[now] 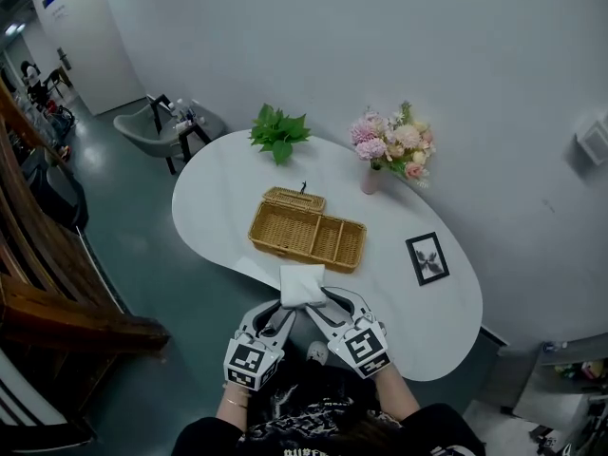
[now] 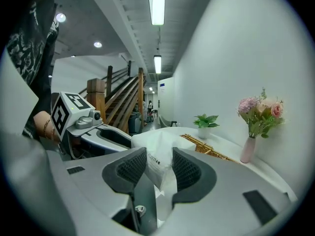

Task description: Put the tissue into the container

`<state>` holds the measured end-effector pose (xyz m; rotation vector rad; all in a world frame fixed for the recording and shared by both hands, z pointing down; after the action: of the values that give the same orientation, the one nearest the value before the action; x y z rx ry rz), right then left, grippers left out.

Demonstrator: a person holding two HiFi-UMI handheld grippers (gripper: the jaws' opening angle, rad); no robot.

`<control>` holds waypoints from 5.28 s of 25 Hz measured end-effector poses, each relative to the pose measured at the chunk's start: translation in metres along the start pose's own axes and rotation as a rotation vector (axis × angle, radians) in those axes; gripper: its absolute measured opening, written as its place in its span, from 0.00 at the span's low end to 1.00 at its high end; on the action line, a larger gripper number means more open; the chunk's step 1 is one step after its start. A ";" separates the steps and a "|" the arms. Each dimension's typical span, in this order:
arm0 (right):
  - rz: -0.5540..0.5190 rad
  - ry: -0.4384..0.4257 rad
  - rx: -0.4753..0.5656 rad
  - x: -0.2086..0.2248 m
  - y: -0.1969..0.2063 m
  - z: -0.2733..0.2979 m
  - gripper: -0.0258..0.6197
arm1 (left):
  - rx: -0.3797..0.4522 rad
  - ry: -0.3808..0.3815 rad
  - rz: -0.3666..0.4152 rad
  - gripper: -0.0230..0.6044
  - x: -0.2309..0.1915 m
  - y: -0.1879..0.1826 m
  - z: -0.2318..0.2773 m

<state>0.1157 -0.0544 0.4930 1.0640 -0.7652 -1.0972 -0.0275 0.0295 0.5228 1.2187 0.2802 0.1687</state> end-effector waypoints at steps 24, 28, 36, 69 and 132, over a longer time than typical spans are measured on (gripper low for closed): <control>0.031 0.171 -0.056 0.064 -0.053 0.116 0.32 | -0.017 0.193 -0.008 0.25 -0.143 -0.048 0.079; 0.044 0.192 -0.078 0.073 -0.056 0.132 0.32 | -0.038 0.242 0.011 0.25 -0.162 -0.051 0.093; 0.107 0.239 -0.112 0.083 -0.056 0.151 0.31 | -0.090 0.349 0.096 0.25 -0.190 -0.056 0.114; 0.211 0.205 -0.276 0.098 -0.031 0.189 0.29 | -0.388 0.385 0.193 0.25 -0.211 -0.036 0.144; 0.290 0.177 -0.584 0.114 0.005 0.224 0.34 | -0.176 0.174 -0.268 0.25 -0.251 -0.049 0.149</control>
<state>-0.0494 -0.2278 0.5705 0.5236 -0.3989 -0.8824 -0.2229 -0.1907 0.5548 0.9825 0.5651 0.0646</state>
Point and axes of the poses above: the fingertips, and each gripper's own axes: z forward along the fingers, x to its right, y out of its underside, the point moved 9 cm from there along -z, backward along the fingers, and after that the axes turned 2 degrees about x, right-handed, at the moved point
